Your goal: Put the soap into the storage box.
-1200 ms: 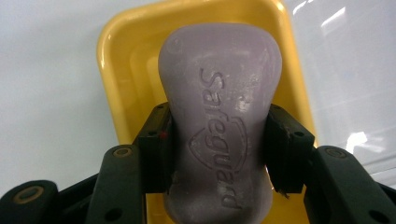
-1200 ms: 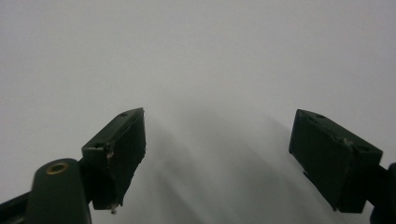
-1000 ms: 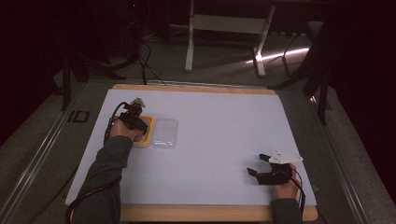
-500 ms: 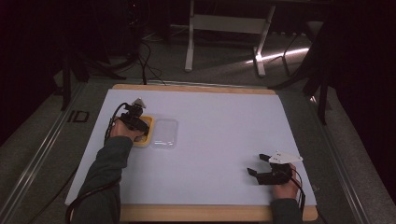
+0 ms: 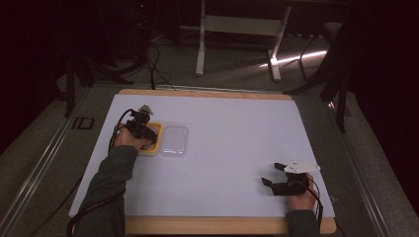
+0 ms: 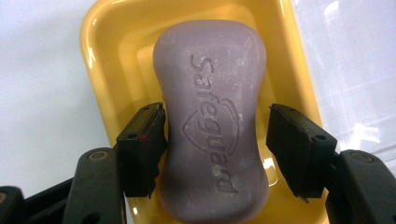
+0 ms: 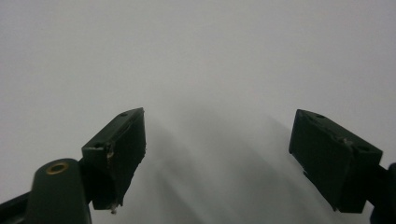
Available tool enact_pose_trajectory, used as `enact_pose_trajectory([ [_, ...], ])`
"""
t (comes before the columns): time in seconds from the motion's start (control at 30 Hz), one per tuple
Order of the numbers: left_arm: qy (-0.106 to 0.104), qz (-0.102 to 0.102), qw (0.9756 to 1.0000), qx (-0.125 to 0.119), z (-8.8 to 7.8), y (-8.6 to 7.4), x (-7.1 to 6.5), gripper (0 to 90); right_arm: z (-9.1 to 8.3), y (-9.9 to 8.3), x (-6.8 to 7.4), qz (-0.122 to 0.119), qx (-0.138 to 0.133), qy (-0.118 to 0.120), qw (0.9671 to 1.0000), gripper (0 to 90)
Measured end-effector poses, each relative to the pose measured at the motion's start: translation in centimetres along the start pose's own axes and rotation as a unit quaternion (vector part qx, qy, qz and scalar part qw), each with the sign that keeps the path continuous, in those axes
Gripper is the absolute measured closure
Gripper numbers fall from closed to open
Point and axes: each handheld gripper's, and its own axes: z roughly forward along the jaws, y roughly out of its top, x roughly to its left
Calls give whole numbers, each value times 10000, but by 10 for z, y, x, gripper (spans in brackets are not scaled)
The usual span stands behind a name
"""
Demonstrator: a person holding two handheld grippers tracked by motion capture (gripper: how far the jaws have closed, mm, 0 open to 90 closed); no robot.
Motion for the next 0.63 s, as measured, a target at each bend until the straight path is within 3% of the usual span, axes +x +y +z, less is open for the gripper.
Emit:
enact_pose_trajectory([
  [0.4, 38, 51, 9992, -390, -25, -4, 0, 378, 0, 0, 0, -6, 1, -5, 10000, 183],
  [0.63, -6, 102, 9978, -652, -32, -11, -9, 367, 0, 0, 0, -9, 0, -6, 10000, 183],
])
